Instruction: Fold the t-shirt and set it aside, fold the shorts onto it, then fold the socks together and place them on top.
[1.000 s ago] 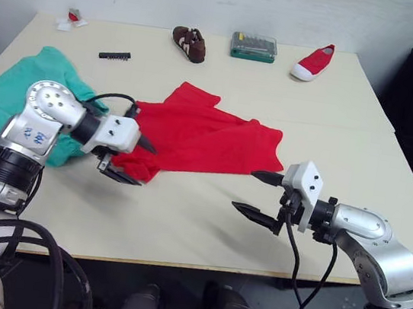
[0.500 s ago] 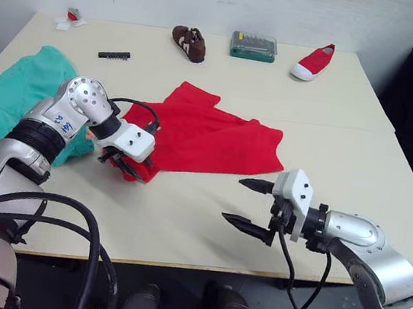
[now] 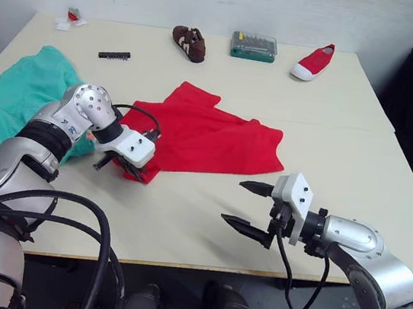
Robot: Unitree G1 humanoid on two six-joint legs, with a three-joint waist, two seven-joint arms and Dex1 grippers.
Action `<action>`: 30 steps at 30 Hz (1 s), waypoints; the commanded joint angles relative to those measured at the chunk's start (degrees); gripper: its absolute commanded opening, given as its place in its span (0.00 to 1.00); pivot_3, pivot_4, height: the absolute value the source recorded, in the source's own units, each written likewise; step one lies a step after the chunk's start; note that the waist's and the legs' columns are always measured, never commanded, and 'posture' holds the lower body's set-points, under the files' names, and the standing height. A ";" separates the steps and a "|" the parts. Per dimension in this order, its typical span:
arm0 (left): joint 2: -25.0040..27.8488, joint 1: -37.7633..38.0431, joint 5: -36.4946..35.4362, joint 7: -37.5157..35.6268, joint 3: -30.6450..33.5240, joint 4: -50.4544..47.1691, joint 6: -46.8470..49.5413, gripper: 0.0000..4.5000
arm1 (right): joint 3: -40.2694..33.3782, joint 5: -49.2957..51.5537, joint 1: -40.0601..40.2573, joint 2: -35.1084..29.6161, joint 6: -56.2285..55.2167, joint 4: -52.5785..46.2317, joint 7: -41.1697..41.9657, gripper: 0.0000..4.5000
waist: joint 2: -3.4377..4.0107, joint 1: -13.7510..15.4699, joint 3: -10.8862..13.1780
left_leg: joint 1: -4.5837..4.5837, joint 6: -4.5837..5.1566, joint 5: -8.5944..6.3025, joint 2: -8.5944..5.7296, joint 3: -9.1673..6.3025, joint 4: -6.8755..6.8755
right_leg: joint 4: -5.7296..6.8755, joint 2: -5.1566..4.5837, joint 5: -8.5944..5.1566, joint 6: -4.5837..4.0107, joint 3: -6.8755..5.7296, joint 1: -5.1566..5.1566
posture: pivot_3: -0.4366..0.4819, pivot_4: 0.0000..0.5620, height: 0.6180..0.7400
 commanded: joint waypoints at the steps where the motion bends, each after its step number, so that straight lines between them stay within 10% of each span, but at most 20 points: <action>1: 1.92 -0.65 -3.52 -6.42 0.23 -1.83 2.51 0.01 | -0.99 0.63 0.61 -0.05 -0.88 -1.66 0.28 1.00 | 0.00 -0.02 0.00 | 0.00 0.00 0.00 0.00 -0.01 0.00 | 0.00 0.00 0.00 0.00 0.00 0.00 | 0.48 0.27 1.00; 9: 9.62 1.34 -18.62 -6.42 -1.34 -12.46 17.29 0.01 | -1.38 -0.30 1.01 -0.43 -2.01 -0.02 0.90 1.00 | 0.00 -0.56 0.00 | -0.01 -0.01 0.00 0.01 -0.05 0.00 | 0.01 0.00 0.00 0.00 0.07 0.00 | 0.48 0.27 1.00; 15: 14.10 7.00 -30.42 -6.42 9.78 -21.32 38.80 0.01 | -2.34 -6.91 -1.56 -0.86 -5.42 5.80 -2.75 1.00 | -0.01 -0.76 0.00 | -0.02 -0.11 0.06 -0.01 -0.05 0.06 | 0.08 0.02 -0.02 0.04 0.22 0.01 | 0.48 0.27 1.00; 30: 17.55 27.84 -28.40 -1.42 29.95 -43.07 55.47 0.01 | 10.34 -37.58 -20.37 -3.84 -36.01 46.11 -3.78 1.00 | -0.01 -0.98 0.00 | 0.13 -0.33 0.19 -0.05 0.17 0.11 | 0.30 0.11 -0.18 0.08 0.67 -0.02 | 0.48 0.27 1.00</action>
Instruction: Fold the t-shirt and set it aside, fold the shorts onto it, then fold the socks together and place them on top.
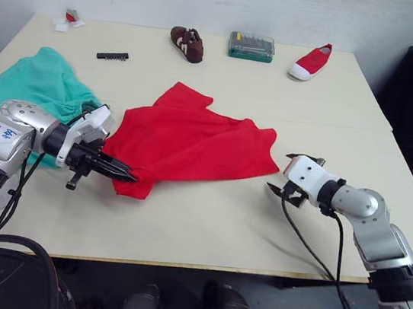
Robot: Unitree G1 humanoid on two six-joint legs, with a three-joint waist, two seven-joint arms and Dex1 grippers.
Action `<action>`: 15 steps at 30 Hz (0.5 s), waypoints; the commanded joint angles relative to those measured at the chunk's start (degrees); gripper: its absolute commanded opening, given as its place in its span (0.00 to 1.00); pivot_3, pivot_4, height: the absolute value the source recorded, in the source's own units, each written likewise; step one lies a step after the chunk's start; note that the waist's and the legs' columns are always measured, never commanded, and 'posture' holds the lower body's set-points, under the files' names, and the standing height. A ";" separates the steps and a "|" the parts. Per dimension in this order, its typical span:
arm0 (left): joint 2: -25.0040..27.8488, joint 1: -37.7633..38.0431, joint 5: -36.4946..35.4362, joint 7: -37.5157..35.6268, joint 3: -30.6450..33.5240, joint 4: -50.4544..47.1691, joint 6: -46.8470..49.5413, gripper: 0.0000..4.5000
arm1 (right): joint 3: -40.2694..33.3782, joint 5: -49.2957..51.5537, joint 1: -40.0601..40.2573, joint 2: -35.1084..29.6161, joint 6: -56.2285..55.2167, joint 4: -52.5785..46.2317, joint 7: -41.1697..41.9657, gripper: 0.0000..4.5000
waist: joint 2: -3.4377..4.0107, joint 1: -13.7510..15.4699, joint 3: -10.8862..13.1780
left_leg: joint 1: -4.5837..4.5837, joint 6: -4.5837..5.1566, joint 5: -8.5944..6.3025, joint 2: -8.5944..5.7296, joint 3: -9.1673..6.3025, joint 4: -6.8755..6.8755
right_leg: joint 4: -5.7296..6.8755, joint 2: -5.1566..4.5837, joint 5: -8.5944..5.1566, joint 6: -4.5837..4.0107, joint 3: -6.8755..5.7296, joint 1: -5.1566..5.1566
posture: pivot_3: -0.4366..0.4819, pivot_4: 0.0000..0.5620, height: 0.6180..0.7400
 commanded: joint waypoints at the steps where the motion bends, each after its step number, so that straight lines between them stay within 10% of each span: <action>1: -0.46 0.97 1.45 -1.37 3.90 -2.97 1.16 0.01 | 2.50 -4.19 -3.79 1.64 -5.28 7.27 0.39 1.00 | 0.00 -0.12 0.00 | 0.02 -0.02 0.01 0.02 0.03 0.00 | 0.03 -0.01 0.00 0.00 0.03 0.01 | 0.48 0.27 1.00; 15: -2.54 3.11 5.30 -2.00 9.16 -5.63 4.51 0.00 | 2.87 -6.32 -7.24 4.99 -13.93 20.31 2.84 0.00 | -0.14 -1.24 -0.09 | 0.33 -0.09 0.05 0.02 0.25 0.02 | 0.32 -0.09 0.01 0.01 0.42 0.08 | 0.48 0.27 1.00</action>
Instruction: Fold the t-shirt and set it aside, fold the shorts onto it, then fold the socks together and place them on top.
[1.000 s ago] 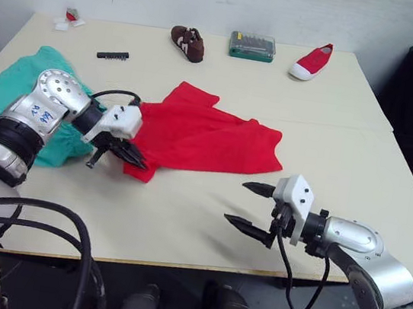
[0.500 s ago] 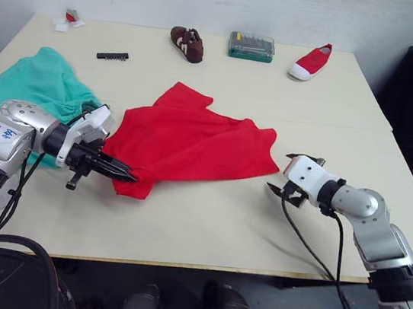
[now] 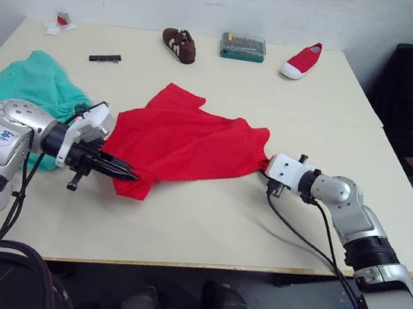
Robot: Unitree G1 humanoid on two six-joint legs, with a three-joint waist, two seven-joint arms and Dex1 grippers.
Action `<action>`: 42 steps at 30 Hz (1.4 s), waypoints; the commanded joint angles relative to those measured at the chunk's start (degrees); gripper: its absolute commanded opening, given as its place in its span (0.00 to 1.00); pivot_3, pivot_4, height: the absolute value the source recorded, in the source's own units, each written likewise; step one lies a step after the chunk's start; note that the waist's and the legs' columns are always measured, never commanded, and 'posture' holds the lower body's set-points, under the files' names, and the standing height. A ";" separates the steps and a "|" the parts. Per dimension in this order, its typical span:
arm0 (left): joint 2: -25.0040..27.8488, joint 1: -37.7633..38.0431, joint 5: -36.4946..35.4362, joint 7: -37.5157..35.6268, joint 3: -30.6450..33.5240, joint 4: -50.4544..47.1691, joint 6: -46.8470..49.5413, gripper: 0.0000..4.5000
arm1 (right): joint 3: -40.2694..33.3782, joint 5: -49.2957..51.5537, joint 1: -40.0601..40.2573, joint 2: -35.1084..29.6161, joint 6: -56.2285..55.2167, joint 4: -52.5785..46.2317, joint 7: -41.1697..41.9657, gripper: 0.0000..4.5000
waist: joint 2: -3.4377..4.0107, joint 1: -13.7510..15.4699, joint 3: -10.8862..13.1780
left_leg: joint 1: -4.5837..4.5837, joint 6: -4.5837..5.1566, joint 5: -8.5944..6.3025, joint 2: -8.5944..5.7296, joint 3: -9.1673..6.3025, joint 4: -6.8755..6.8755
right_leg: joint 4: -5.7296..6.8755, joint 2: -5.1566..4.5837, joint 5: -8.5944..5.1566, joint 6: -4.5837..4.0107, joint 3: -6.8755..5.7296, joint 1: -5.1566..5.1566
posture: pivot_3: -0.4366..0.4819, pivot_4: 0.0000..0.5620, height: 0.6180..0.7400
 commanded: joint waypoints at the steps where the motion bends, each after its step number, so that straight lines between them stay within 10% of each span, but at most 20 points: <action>1: -0.22 0.59 0.52 -2.04 2.25 -1.51 0.37 0.00 | -1.18 0.22 2.22 -1.79 1.22 -0.02 2.64 0.00 | 0.00 0.07 0.00 | 0.00 0.00 0.00 0.00 -0.01 0.00 | 0.00 0.00 0.00 0.00 0.00 0.00 | 0.48 0.27 1.00; 17: 3.42 12.13 0.00 -2.90 7.48 -8.16 2.00 0.00 | -11.89 11.25 28.53 -17.29 13.08 -35.03 15.99 0.00 | 0.00 1.28 0.00 | 0.03 -0.14 -0.17 0.12 -0.05 -0.09 | -0.12 0.01 -0.16 -0.12 -0.05 -0.04 | 0.48 0.27 1.00; 32: 2.10 15.82 1.30 -0.81 7.98 -5.42 0.54 0.00 | -17.23 14.65 37.91 -18.44 15.50 -41.06 15.70 0.00 | 0.00 1.53 0.00 | 0.13 -0.34 -0.30 0.22 -0.06 -0.10 | -0.08 0.07 -0.35 -0.44 -0.16 -0.08 | 0.48 0.27 1.00; 42: 1.05 16.01 6.55 -2.12 6.86 -5.48 -7.62 0.55 | -16.43 15.13 37.08 -16.87 16.07 -41.21 15.48 0.00 | 0.00 1.43 0.00 | 0.13 -0.36 -0.31 0.25 -0.07 -0.10 | -0.07 0.09 -0.36 -0.45 -0.18 -0.09 | 0.48 0.27 1.00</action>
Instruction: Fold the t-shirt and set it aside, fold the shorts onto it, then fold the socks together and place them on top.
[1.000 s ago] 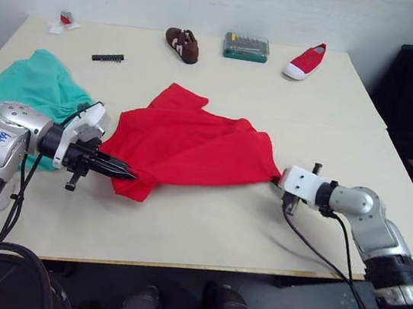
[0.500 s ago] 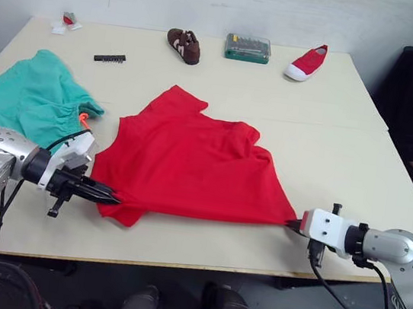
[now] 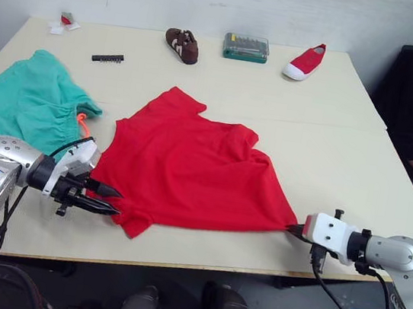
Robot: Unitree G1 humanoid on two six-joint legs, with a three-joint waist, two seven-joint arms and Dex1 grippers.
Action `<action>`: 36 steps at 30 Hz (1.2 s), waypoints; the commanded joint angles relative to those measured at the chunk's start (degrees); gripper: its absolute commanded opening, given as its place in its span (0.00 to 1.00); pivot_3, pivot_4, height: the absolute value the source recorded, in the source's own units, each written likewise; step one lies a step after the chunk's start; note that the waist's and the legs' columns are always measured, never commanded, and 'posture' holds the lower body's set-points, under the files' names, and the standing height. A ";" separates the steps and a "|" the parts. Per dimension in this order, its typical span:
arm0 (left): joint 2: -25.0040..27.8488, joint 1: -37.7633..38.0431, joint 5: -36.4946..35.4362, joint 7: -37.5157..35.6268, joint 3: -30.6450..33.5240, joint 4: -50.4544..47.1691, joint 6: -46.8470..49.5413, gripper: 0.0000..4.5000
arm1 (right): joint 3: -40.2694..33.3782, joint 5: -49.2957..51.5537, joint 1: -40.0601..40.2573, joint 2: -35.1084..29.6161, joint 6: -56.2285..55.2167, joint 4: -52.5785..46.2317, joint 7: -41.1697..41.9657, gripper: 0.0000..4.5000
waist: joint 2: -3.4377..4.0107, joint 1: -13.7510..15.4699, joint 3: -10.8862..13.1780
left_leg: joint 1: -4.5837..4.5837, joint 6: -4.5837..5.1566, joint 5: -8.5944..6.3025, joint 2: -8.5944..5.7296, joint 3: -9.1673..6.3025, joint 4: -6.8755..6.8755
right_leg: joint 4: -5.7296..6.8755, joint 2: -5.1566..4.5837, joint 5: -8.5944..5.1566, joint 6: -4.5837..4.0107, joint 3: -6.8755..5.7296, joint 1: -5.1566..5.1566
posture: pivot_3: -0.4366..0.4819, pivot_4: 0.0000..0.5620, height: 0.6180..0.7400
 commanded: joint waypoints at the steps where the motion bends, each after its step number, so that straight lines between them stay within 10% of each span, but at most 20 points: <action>1: 0.01 -0.67 0.93 -2.23 0.32 -0.75 -2.05 0.55 | -0.04 0.69 -0.10 0.68 0.76 -0.38 0.01 0.00 | 0.00 0.00 0.00 | 0.00 0.00 0.00 0.00 0.00 0.00 | 0.00 -0.01 0.00 0.00 0.00 0.00 | 0.48 0.27 1.00; 10: -3.19 -8.59 2.12 -6.09 -5.89 0.16 -1.18 0.55 | 0.69 0.59 -0.28 1.01 1.79 -1.35 0.11 0.00 | -0.03 0.06 -0.01 | 0.00 0.01 0.00 -0.02 0.00 0.00 | 0.04 0.00 0.00 0.01 -0.01 0.01 | 0.48 0.27 1.00; 20: 0.54 -21.21 0.52 -6.55 -27.11 5.92 -5.71 0.55 | 0.89 0.21 0.31 2.13 3.70 -3.87 -1.28 0.00 | -0.03 -0.13 -0.01 | 0.01 -0.03 0.03 0.00 0.02 0.00 | 0.07 0.10 0.00 0.00 0.03 0.00 | 0.48 0.27 1.00; 29: 3.11 -28.91 -6.93 -6.55 -36.68 10.20 -7.47 0.00 | 0.79 -0.26 1.94 2.96 6.02 -6.70 -3.01 0.00 | -0.03 0.00 -0.01 | -0.01 -0.03 0.04 0.00 0.01 0.01 | 0.08 0.11 -0.04 0.02 0.03 -0.01 | 0.48 0.27 1.00; 36: 5.48 -29.53 -17.99 -6.55 -33.64 9.42 1.69 0.00 | 0.40 0.58 2.25 3.45 6.84 -6.87 -3.94 0.00 | -0.04 -0.05 -0.01 | -0.01 -0.03 0.04 0.00 0.00 0.02 | 0.08 0.14 -0.06 0.03 0.02 -0.01 | 0.48 0.27 1.00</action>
